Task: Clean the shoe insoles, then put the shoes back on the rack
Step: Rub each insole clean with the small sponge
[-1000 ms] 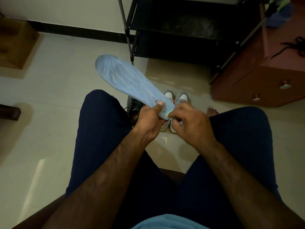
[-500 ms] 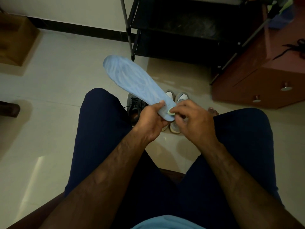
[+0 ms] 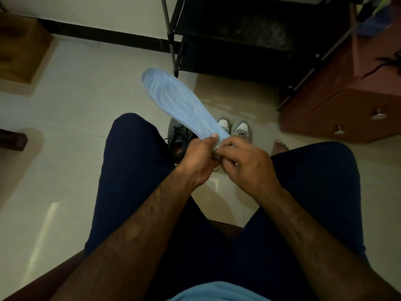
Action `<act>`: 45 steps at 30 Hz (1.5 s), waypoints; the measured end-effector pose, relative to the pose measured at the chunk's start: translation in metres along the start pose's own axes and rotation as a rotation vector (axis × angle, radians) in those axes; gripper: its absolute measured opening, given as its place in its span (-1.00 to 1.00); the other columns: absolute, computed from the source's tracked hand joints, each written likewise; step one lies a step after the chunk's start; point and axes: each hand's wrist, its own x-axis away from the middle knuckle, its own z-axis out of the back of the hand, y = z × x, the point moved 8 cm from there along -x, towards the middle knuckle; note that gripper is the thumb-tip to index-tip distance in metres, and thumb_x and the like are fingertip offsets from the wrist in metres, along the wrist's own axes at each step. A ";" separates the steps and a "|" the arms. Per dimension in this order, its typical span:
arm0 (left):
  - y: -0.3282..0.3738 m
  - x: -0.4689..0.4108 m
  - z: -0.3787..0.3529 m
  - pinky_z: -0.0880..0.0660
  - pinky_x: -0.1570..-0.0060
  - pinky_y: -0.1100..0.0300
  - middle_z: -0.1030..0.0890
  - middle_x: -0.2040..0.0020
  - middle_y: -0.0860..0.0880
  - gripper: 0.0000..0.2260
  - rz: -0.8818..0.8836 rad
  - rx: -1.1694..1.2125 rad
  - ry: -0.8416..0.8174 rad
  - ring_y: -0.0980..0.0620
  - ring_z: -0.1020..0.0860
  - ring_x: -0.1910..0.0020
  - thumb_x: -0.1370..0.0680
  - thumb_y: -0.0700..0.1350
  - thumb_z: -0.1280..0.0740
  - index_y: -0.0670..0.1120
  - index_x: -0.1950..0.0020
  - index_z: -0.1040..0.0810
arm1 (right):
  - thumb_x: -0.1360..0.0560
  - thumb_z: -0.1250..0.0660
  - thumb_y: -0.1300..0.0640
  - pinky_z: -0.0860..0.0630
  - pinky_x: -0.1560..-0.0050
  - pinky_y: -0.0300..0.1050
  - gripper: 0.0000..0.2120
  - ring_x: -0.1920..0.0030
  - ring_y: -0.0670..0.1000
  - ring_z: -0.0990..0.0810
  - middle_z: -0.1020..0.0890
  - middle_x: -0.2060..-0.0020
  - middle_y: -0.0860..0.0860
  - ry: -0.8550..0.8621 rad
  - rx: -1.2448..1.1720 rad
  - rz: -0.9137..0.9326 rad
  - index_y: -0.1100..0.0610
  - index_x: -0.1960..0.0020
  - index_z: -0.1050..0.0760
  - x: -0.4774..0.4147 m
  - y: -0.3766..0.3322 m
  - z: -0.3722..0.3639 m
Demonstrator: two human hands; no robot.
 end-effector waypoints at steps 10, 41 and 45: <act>-0.002 -0.001 -0.002 -0.65 0.14 0.06 -0.70 0.00 -0.20 -0.77 -0.003 -0.062 -0.016 -0.07 -0.71 0.08 -0.74 -0.18 -0.15 -0.29 -0.19 -0.54 | -0.51 -0.38 0.25 -0.62 0.18 0.04 -0.77 0.06 0.02 -0.65 -0.65 -0.03 -0.04 0.032 -0.007 -0.019 0.05 -0.10 -0.70 -0.002 0.005 0.004; -0.004 -0.006 0.000 -0.68 0.03 0.03 -0.64 -0.19 -0.26 -0.74 0.045 0.060 0.006 -0.13 -0.67 -0.04 -0.74 -0.18 -0.16 -0.29 -0.34 -0.47 | -0.51 -0.38 0.20 -0.63 0.06 0.10 -0.80 0.02 0.02 -0.67 -0.67 -0.05 -0.07 0.090 -0.061 -0.235 0.03 -0.06 -0.73 -0.006 0.045 0.013; -0.003 -0.005 0.003 -0.68 0.06 0.06 -0.64 -0.15 -0.27 -0.80 0.032 0.042 0.022 -0.13 -0.67 -0.02 -0.74 -0.20 -0.15 -0.28 -0.20 -0.51 | -0.50 -0.42 0.25 -0.64 0.09 0.07 -0.79 0.03 -0.02 -0.67 -0.67 -0.04 -0.09 -0.075 -0.117 -0.057 0.04 -0.05 -0.73 0.004 0.012 -0.005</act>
